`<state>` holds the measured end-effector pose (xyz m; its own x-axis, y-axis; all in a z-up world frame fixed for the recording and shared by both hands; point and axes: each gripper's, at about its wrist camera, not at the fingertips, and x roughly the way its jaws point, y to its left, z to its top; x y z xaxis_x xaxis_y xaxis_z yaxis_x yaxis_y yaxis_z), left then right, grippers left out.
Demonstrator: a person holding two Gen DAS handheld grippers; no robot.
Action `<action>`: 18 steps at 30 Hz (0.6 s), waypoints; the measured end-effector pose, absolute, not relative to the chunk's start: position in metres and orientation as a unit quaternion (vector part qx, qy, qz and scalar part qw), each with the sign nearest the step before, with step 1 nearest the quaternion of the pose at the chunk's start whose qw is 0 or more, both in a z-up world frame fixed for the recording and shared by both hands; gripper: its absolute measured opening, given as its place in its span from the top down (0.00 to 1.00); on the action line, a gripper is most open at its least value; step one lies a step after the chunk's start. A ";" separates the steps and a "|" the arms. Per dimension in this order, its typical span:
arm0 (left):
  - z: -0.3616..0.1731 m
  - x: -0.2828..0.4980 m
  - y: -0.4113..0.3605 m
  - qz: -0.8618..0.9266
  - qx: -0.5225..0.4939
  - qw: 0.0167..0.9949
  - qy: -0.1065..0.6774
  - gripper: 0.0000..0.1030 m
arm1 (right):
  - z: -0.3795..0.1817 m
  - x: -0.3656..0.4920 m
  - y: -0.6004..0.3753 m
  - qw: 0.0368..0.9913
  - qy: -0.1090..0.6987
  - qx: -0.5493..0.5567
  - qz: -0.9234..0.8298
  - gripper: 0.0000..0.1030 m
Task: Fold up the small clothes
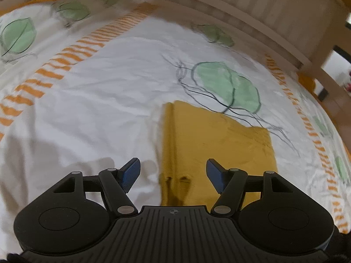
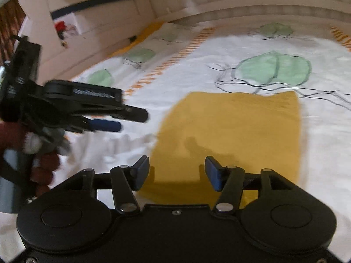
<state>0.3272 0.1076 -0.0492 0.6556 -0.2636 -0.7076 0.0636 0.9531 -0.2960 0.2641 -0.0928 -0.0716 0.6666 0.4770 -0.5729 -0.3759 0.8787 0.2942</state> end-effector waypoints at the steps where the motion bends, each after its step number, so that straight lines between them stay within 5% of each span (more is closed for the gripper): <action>1: -0.050 0.327 0.103 -0.096 -0.116 0.902 0.404 0.37 | -0.074 0.264 -0.095 0.908 0.340 0.073 0.232 0.38; 9: -0.061 0.322 0.070 -0.146 -0.060 0.909 0.386 0.37 | -0.098 0.262 -0.058 0.876 0.383 0.067 0.286 0.27; 18: -0.102 0.339 0.081 -0.077 -0.048 0.889 0.450 0.36 | -0.085 0.256 -0.074 0.870 0.378 0.053 0.313 0.29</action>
